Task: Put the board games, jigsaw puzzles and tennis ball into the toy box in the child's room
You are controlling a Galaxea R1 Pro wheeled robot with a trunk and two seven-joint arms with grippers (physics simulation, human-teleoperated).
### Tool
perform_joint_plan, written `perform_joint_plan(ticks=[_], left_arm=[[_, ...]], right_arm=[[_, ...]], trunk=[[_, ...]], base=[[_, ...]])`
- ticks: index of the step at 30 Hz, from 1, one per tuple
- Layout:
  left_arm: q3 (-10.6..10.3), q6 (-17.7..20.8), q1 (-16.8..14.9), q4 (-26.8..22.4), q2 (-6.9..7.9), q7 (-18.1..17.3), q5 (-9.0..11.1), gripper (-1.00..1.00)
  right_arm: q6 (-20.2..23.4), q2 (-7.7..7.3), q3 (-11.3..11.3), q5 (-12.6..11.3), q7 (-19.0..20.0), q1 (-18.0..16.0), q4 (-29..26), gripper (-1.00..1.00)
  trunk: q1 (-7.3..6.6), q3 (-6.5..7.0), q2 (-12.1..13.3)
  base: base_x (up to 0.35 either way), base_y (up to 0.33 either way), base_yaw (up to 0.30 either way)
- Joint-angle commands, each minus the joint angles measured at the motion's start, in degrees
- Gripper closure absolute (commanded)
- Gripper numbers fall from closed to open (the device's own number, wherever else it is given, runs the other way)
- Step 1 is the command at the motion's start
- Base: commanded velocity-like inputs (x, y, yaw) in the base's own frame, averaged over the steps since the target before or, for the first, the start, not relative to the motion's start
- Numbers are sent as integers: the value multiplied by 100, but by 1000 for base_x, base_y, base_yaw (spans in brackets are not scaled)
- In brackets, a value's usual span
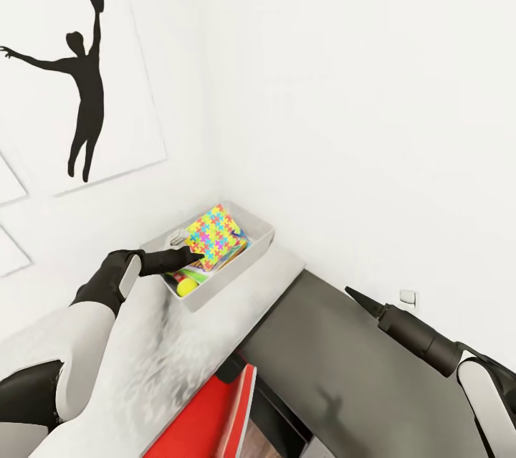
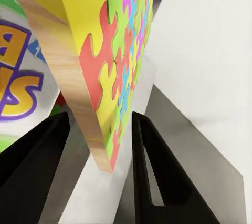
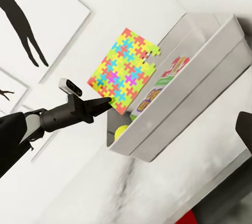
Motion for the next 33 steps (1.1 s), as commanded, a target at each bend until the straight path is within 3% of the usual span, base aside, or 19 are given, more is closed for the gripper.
perform_joint_plan(ticks=[1,15,16,28,33], left_arm=[[10,49,-5,1,3,6,40,100],[13,40,-5,1,34,6,51,100],[12,40,-5,1,48,6,56,-100],[17,-40,-5,1,161,5,72,-100],[33,-47,-5,1,319,-3,87,-100]], right_arm=[[37,-1,-5,-23,0,-5,-1,-100],[-181,-3,12,-23,20,-5,-1,-100],[-181,-3,12,-23,21,-5,-1,-100],[-182,-3,27,-23,22,-5,-1,-100],[-188,1,29,-23,16,-5,-1,-100]], trunk=[[3,-13,-12],[3,-15,-12],[3,-15,-12],[3,-15,-12],[3,-15,-12]], base=[[0,0,0],[0,0,0],[0,0,0],[0,0,0],[0,0,0]])
